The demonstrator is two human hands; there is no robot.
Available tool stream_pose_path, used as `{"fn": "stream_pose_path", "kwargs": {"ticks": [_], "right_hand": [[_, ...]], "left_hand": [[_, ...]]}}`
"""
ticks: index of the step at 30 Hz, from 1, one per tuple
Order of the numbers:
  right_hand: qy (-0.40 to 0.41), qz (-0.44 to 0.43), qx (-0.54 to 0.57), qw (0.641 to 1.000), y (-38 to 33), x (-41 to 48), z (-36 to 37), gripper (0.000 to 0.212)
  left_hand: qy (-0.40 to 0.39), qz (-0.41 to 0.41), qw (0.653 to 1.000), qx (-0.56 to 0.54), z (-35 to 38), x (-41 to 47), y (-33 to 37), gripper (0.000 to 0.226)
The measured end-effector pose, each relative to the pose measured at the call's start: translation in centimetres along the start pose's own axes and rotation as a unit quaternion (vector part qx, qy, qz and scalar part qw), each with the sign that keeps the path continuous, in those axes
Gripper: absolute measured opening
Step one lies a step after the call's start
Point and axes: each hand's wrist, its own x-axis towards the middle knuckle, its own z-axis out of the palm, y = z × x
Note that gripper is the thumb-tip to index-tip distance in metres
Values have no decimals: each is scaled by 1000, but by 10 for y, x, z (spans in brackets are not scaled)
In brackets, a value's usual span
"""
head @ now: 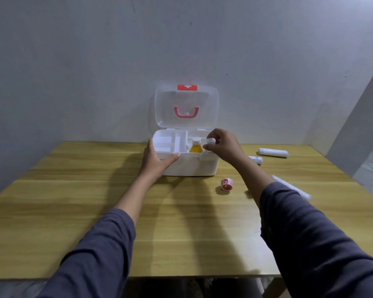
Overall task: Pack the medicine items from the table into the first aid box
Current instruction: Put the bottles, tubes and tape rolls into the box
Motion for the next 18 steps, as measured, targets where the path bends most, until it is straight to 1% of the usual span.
{"fn": "stream_pose_path", "kwargs": {"ticks": [3,7,9,12,14,16,18], "right_hand": [[1,-9,-26,1000,-1,1,-1,30],[10,-18,-44,999,-2,1,0,27],[10,-29,-55,998,-2,0,-1,28],[19,-48,-62,997,1,-4,-5,33],[31,-50,-63,996,6,-10,-11,34],[44,-39,-65,996,16,-18,-21,34],[53,-17,-70,996,34,-30,-32,33]], "left_hand": [[-3,-5,1000,12,-1,2,2,98],[-16,-25,999,41,-7,7,11,122],[-29,-24,996,77,-10,11,15,128],[-39,-20,994,103,-13,13,19,126],[-44,-19,993,104,-12,14,18,118],[-38,-17,994,106,-9,15,15,108],[-29,-13,994,107,-7,16,13,106]]}}
